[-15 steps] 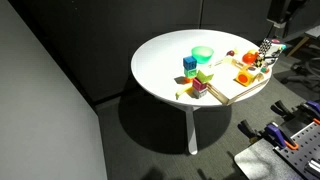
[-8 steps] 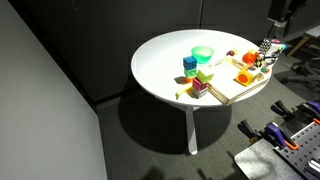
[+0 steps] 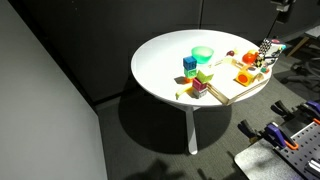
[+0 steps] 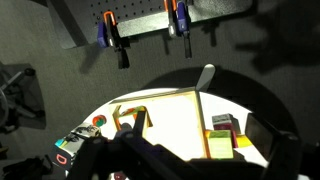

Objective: Put the yellow block in the crate

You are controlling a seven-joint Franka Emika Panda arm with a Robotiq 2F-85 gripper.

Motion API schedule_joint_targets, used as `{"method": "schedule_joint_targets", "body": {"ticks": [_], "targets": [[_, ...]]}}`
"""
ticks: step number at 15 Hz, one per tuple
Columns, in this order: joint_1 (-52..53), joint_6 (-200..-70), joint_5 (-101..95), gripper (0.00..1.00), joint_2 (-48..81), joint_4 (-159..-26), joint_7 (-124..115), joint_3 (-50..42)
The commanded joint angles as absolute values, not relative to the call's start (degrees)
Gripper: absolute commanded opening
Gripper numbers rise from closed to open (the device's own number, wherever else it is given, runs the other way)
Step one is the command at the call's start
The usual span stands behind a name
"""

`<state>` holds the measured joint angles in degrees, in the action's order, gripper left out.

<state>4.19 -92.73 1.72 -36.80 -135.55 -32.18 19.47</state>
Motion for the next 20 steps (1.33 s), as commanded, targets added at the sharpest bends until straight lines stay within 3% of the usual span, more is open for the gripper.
{"method": "schedule_joint_targets", "body": {"ticks": [1, 10, 20], "targets": [[5.3, -94.9, 3.0, 1.0, -33.6, -133.2, -25.2, 16.0], [8.2, -104.8, 5.4, 1.0, -27.1, -133.1, -6.9, 9.8], [7.8, -104.9, 5.4, 1.0, -27.2, -134.1, -7.7, 9.7]]}}
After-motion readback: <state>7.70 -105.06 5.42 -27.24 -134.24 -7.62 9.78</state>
